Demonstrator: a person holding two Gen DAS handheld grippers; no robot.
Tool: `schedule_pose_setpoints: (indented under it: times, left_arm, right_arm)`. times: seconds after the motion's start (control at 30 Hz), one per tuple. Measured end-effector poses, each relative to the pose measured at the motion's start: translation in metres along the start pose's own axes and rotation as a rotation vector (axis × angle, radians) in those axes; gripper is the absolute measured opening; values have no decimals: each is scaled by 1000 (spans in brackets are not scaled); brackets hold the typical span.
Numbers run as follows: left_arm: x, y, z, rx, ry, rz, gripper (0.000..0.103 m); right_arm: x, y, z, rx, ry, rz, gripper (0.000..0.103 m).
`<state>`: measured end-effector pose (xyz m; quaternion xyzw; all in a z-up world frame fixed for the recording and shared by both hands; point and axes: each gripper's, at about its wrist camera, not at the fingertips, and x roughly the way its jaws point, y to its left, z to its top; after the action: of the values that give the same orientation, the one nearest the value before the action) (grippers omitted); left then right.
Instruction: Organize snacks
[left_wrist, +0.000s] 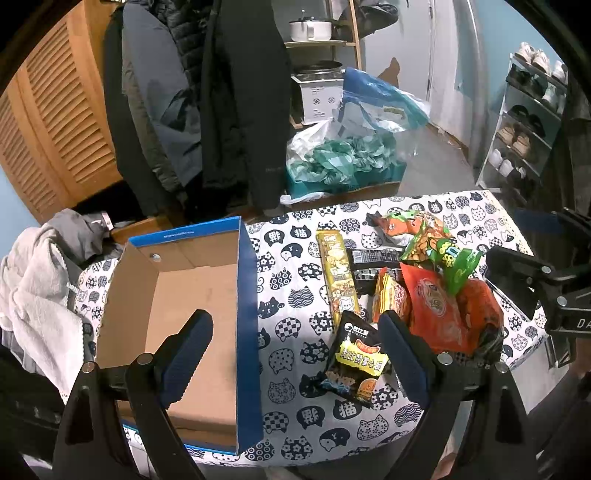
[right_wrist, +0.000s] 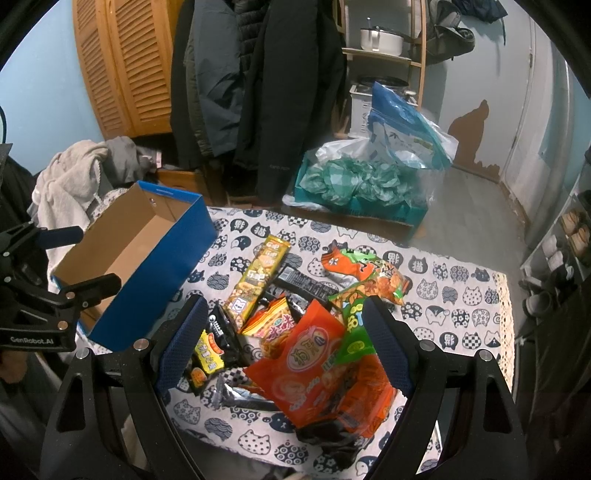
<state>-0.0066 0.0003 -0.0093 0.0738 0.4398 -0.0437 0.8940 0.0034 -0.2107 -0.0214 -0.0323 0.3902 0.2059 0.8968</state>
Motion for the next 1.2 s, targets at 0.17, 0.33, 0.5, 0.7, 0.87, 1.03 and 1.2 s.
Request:
schedule_pose_setpoints:
  times: [0.17,0.33,0.5,0.7,0.87,1.03,1.2]
  left_arm:
    - [0,0,1,0,0,1,92]
    - [0,0,1,-1,1,2,92]
    - [0,-1,0,1,2,1,92]
    - [0,-1,0,1,2,3,92]
    - [0,-1,1,1,3,3,92]
    - [0,-1,1,2,3,3,92]
    - [0,-2,1,2,4,4,92]
  right_arm:
    - [-1,1,-3,-1,0,0,84]
    - [-1,2,-2,-1,0,0,84]
    - [-1,3,-3,-2,1,1,84]
    - [-2,4,-4,-2,2,2,84]
    - [-1,3,-3,-1,2,2,84]
    - [-1,3,-2,-1,4,1,84]
    - [-1,2,-2,-1,4,1,84]
